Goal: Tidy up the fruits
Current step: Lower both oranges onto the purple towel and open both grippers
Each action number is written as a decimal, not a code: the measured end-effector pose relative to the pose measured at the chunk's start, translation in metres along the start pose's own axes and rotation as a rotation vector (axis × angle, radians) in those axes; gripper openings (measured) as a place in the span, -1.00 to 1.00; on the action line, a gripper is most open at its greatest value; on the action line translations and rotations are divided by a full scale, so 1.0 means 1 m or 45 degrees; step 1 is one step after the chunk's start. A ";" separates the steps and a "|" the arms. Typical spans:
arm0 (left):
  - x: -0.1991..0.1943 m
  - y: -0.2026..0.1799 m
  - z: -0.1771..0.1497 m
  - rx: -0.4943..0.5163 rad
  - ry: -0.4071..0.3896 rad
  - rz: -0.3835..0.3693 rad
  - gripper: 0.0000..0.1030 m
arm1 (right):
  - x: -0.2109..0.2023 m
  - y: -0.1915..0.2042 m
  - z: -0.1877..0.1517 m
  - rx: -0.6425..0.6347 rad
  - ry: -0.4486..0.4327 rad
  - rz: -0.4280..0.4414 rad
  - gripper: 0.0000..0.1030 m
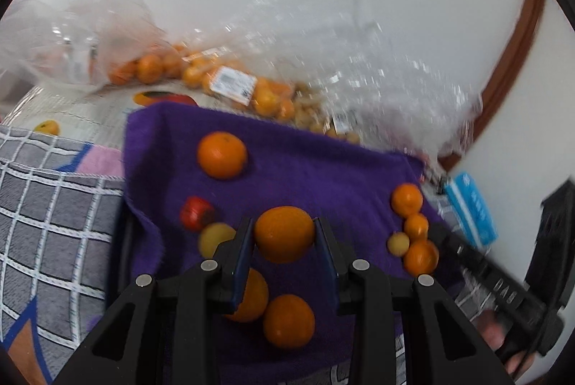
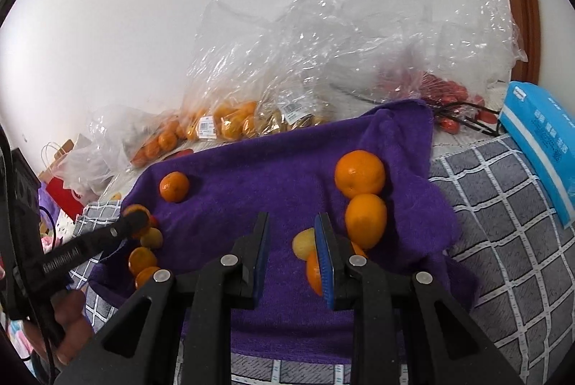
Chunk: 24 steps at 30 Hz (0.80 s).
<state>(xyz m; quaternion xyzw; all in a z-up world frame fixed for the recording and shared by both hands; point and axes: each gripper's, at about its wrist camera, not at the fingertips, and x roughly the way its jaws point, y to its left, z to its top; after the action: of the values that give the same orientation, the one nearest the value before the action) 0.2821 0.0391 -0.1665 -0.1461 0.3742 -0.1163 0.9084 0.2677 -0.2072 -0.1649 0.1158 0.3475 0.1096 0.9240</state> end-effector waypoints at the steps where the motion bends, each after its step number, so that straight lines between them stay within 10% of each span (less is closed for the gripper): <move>1: 0.002 -0.003 -0.002 0.024 0.011 0.015 -0.37 | -0.001 -0.002 0.001 0.007 -0.004 0.000 -0.49; 24: 0.011 -0.013 -0.009 0.142 -0.028 0.123 -0.32 | 0.006 -0.004 -0.002 -0.019 0.022 -0.071 -0.39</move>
<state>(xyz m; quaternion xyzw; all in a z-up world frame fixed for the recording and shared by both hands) 0.2819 0.0225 -0.1749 -0.0785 0.3637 -0.0912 0.9237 0.2713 -0.2088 -0.1715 0.0983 0.3578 0.0874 0.9245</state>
